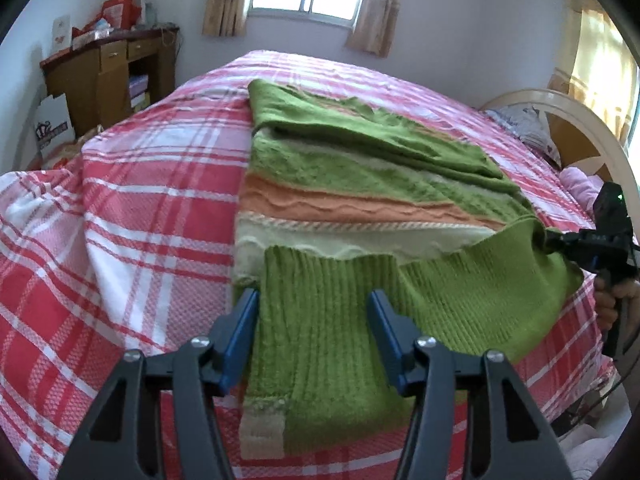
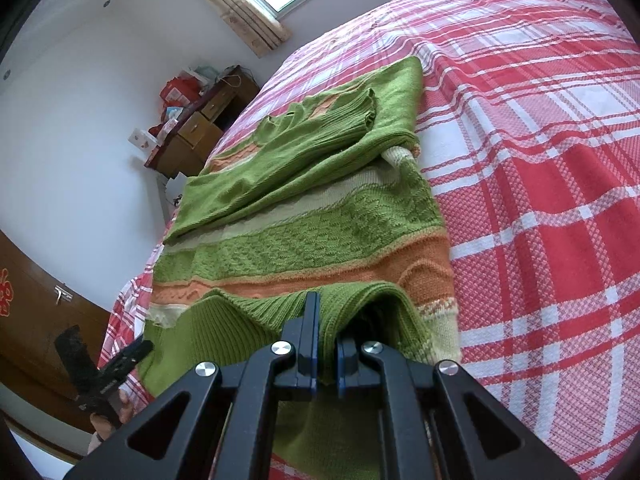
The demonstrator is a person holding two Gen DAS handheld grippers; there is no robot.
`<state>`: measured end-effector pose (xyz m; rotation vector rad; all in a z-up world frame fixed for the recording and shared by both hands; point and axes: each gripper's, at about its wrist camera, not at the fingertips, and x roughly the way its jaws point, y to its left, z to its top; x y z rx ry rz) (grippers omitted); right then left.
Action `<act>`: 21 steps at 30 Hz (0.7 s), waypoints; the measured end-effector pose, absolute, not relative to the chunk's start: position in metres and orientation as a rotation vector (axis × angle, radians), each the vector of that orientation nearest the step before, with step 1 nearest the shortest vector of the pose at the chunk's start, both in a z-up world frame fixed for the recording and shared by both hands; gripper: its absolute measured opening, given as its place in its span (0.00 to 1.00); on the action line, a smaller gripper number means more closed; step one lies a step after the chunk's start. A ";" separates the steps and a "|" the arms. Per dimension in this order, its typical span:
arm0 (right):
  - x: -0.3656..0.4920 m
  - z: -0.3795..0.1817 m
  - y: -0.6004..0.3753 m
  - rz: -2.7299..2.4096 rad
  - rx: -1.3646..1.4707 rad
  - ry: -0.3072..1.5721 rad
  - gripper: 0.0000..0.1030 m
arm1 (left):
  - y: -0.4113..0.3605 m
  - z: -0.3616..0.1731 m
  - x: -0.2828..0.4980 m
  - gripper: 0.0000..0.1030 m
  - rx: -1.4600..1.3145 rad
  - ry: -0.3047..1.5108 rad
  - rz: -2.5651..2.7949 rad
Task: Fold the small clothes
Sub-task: 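Grasp the folded hem edge with the left tool beside the right tool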
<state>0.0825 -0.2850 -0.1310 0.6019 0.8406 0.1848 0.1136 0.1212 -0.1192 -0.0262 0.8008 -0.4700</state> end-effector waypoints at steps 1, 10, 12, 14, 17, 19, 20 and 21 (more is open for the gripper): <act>0.082 -0.131 -0.286 0.186 0.602 0.840 0.05 | 0.121 -0.119 0.113 0.59 -0.027 0.805 -0.475; 0.080 -0.134 -0.287 0.202 0.618 0.816 0.06 | 0.126 -0.121 0.109 0.11 -0.091 0.845 -0.498; 0.080 -0.132 -0.288 0.209 0.631 0.819 0.06 | 0.127 -0.122 0.113 0.12 -0.118 0.852 -0.495; 0.076 -0.123 -0.290 0.226 0.636 0.806 0.07 | 0.124 -0.122 0.115 0.14 -0.112 0.854 -0.489; 0.059 -0.092 -0.297 0.300 0.650 0.702 0.16 | 0.121 -0.121 0.113 0.18 -0.079 0.853 -0.488; 0.047 -0.071 -0.306 0.308 0.645 0.626 0.33 | 0.120 -0.121 0.113 0.21 -0.082 0.853 -0.492; 0.041 -0.062 -0.311 0.280 0.633 0.588 0.46 | 0.121 -0.121 0.113 0.24 -0.091 0.853 -0.496; 0.035 -0.053 -0.317 0.238 0.612 0.551 0.50 | 0.121 -0.121 0.113 0.26 -0.105 0.853 -0.504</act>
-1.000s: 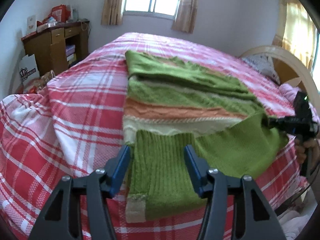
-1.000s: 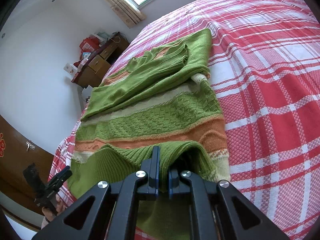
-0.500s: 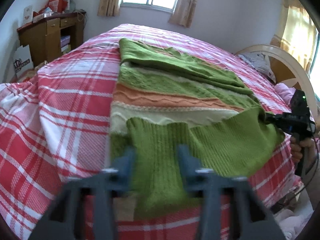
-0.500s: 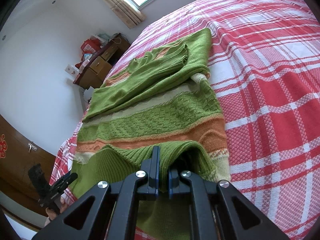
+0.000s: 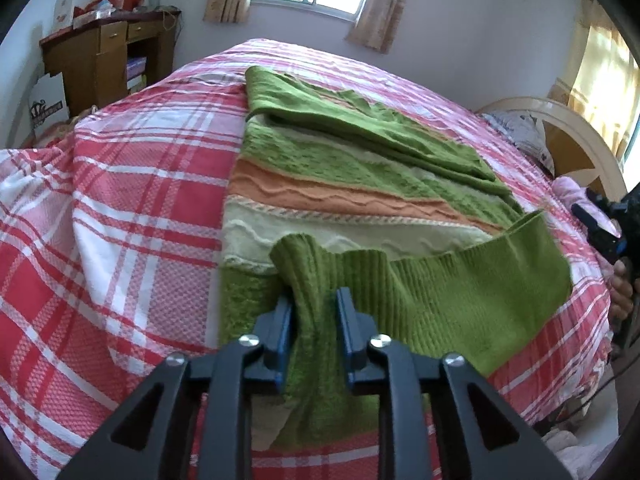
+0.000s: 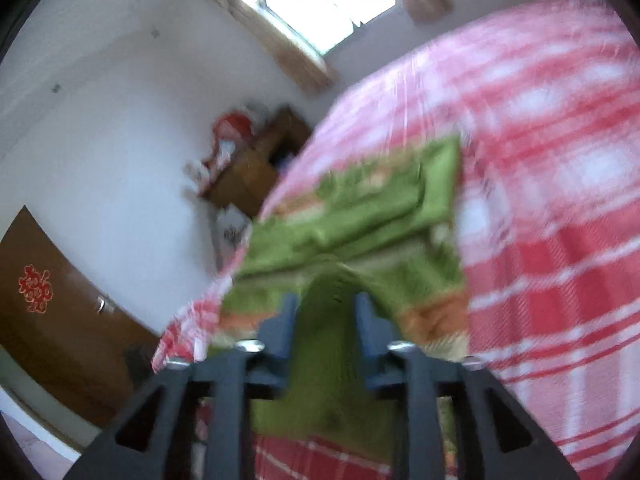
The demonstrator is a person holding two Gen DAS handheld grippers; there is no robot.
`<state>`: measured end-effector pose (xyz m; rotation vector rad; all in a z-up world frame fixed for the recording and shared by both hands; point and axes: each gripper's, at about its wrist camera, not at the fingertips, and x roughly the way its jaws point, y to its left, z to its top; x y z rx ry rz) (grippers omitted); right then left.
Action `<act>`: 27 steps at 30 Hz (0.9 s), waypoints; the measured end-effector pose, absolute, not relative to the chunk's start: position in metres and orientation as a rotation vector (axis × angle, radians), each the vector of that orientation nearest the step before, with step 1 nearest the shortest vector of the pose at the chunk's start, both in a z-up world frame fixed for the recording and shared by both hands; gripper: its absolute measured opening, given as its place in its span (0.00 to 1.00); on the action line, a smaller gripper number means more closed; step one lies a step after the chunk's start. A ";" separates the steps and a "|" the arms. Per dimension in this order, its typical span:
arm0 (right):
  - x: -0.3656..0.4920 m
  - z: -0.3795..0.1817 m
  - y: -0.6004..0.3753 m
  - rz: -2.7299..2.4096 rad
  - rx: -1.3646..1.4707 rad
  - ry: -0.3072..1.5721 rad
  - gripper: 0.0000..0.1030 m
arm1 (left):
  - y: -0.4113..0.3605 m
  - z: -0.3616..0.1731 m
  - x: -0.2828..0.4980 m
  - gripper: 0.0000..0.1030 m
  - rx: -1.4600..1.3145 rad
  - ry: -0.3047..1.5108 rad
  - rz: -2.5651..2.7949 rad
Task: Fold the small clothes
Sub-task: 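Grasp the folded hem edge with the left tool beside the right tool, then lift the sweater with both tools and flip it over onto the bed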
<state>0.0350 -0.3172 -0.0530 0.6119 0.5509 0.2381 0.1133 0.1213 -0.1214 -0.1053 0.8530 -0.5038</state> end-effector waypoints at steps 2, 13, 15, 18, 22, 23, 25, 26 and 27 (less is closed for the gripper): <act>0.029 -0.043 -0.327 0.171 0.565 0.528 0.51 | 0.121 -0.121 0.113 0.37 -0.120 0.853 -0.522; 0.080 -0.111 -0.264 0.146 0.153 0.816 0.51 | 0.111 -0.121 0.109 0.48 -0.060 0.820 -0.527; 0.084 -0.120 -0.254 0.166 0.111 0.827 0.51 | 0.116 -0.122 0.112 0.48 -0.100 0.826 -0.538; 0.085 -0.122 -0.237 0.155 -0.035 0.827 0.48 | 0.121 -0.124 0.112 0.38 -0.138 0.817 -0.534; 0.078 -0.114 -0.237 0.172 -0.038 0.839 0.10 | 0.134 -0.126 0.116 0.11 -0.192 0.833 -0.521; 0.075 -0.111 -0.237 0.161 -0.040 0.821 0.09 | 0.138 -0.125 0.116 0.10 -0.214 0.839 -0.529; 0.060 -0.095 -0.249 0.135 0.042 0.752 0.09 | 0.142 -0.119 0.112 0.10 -0.202 0.817 -0.520; 0.055 -0.090 -0.256 0.123 0.090 0.730 0.09 | 0.141 -0.118 0.110 0.10 -0.185 0.810 -0.522; 0.047 -0.086 -0.265 0.107 0.141 0.709 0.09 | 0.139 -0.118 0.110 0.10 -0.170 0.815 -0.524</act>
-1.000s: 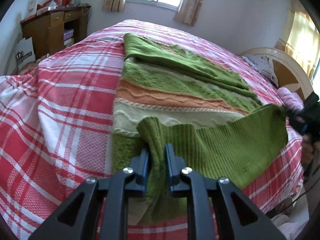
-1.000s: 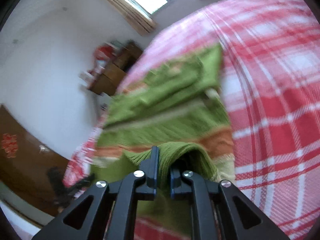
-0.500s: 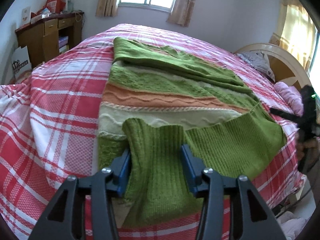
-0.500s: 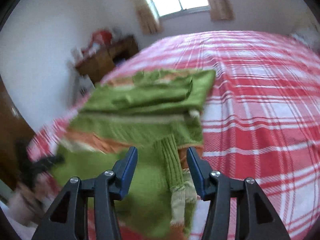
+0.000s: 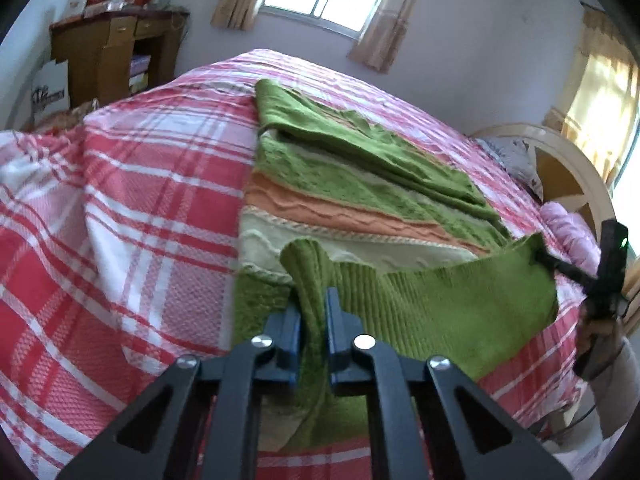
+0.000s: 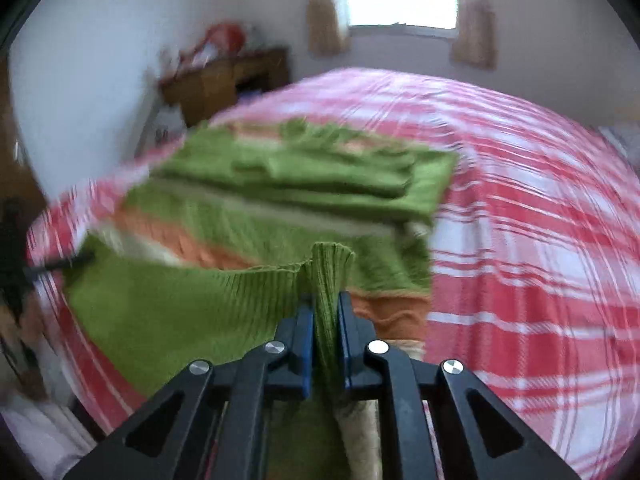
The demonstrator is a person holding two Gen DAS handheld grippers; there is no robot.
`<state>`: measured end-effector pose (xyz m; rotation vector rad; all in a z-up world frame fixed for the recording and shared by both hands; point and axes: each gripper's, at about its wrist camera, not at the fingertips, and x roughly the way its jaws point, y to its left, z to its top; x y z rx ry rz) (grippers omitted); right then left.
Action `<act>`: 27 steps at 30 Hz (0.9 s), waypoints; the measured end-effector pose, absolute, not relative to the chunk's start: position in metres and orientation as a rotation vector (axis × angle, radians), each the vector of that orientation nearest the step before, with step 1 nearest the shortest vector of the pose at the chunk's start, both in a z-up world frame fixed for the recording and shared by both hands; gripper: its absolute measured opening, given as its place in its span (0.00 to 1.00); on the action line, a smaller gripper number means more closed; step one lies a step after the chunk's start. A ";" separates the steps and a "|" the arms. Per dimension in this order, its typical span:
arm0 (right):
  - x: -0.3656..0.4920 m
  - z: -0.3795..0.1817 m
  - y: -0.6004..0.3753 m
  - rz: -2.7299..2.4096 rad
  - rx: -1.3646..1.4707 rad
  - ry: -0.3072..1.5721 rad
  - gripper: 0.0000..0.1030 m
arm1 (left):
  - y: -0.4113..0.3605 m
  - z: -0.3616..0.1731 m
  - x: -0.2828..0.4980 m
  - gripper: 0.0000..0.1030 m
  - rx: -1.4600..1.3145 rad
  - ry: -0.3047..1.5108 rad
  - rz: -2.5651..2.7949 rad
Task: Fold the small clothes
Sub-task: 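Lift the sweater with both tools and flip it over onto the bed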
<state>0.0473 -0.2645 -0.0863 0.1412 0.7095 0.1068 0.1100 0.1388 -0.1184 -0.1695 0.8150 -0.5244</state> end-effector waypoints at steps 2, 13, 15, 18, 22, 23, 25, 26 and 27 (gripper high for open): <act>0.044 -0.087 -0.268 0.076 0.162 0.710 0.09 | 0.132 -0.124 0.114 0.12 -0.136 0.836 -0.520; 0.056 -0.116 -0.252 0.041 0.094 0.798 0.09 | 0.117 -0.122 0.116 0.10 -0.085 0.803 -0.488; 0.054 -0.114 -0.249 0.033 0.089 0.796 0.09 | 0.122 -0.117 0.116 0.10 -0.126 0.812 -0.486; 0.047 -0.094 -0.252 0.030 0.116 0.743 0.09 | 0.126 -0.101 0.115 0.09 -0.135 0.771 -0.482; 0.039 -0.059 -0.253 0.017 0.133 0.632 0.09 | 0.123 -0.071 0.120 0.09 -0.126 0.697 -0.463; 0.040 -0.053 -0.251 0.008 0.126 0.613 0.09 | 0.122 -0.065 0.124 0.09 -0.130 0.687 -0.453; 0.043 -0.042 -0.248 -0.007 0.109 0.578 0.09 | 0.120 -0.054 0.134 0.09 -0.143 0.671 -0.438; 0.046 -0.037 -0.246 -0.016 0.093 0.558 0.09 | 0.117 -0.051 0.138 0.09 -0.138 0.662 -0.431; 0.048 -0.034 -0.244 -0.022 0.082 0.547 0.09 | 0.114 -0.047 0.142 0.09 -0.123 0.655 -0.421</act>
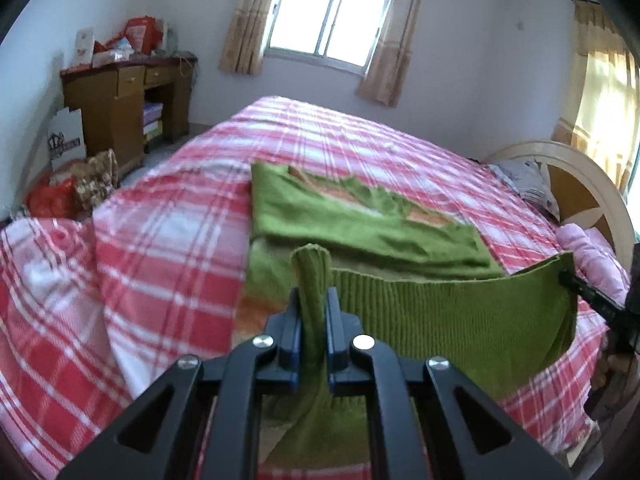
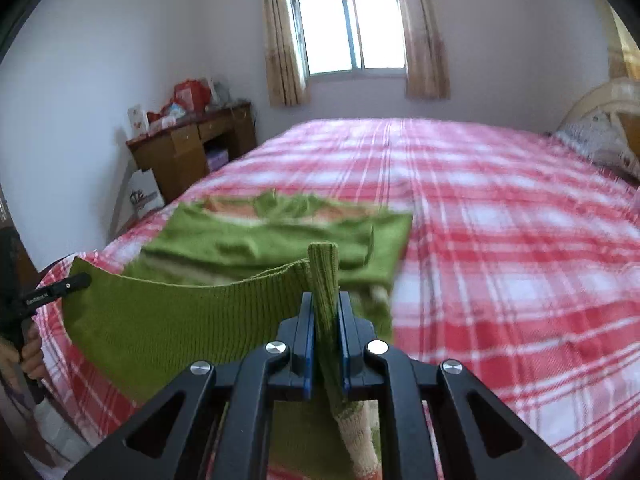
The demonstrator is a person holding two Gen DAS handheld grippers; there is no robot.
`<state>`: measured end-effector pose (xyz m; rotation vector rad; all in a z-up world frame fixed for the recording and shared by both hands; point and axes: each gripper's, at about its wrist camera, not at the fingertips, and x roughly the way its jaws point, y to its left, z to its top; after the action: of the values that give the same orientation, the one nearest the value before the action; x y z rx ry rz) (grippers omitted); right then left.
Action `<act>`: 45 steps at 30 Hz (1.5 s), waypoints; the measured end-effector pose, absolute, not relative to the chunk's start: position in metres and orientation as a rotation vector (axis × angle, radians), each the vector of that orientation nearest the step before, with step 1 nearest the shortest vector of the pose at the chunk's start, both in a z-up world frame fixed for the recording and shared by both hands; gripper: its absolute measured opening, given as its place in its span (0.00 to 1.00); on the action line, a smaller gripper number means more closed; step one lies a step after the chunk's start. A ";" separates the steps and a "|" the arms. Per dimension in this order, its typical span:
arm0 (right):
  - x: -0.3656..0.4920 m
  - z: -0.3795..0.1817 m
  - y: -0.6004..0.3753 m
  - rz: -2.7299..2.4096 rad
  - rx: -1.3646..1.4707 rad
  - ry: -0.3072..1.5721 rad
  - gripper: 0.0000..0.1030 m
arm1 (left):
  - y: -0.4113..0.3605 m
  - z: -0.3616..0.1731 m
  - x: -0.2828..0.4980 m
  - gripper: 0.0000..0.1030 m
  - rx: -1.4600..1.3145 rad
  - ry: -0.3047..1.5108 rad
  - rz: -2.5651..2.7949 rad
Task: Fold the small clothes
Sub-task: 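Lift the sweater with both tools and flip it over onto the bed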
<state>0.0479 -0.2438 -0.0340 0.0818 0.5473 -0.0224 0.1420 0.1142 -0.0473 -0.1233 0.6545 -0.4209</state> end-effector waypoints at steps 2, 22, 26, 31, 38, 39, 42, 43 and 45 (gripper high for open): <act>0.055 -0.027 -0.240 -0.040 0.051 0.523 0.09 | 0.107 -0.045 0.152 0.09 -0.092 0.649 -0.399; 0.150 -0.007 -0.245 -0.127 -0.021 0.489 0.09 | 0.093 -0.029 0.245 0.09 -0.205 0.675 -0.343; 0.172 -0.012 -0.249 -0.130 -0.027 0.504 0.09 | 0.085 -0.028 0.268 0.09 -0.204 0.691 -0.339; 0.211 -0.013 -0.257 -0.141 -0.014 0.512 0.09 | 0.067 -0.023 0.307 0.09 -0.167 0.689 -0.322; 0.282 -0.039 -0.285 -0.218 0.029 0.547 0.08 | 0.025 -0.032 0.371 0.09 -0.104 0.689 -0.272; 0.291 -0.047 -0.290 -0.227 0.048 0.561 0.08 | 0.019 -0.038 0.380 0.09 -0.091 0.696 -0.258; 0.313 -0.074 -0.304 -0.258 0.079 0.615 0.08 | 0.002 -0.067 0.400 0.09 -0.036 0.742 -0.199; 0.318 -0.081 -0.306 -0.265 0.084 0.636 0.08 | 0.000 -0.076 0.404 0.09 -0.021 0.762 -0.186; 0.326 -0.092 -0.311 -0.269 0.106 0.698 0.09 | -0.001 -0.088 0.409 0.09 -0.015 0.807 -0.181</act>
<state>0.3264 -0.3111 -0.0923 0.1058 0.6976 -0.2688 0.4090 -0.0005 -0.0877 -0.0150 0.8073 -0.1805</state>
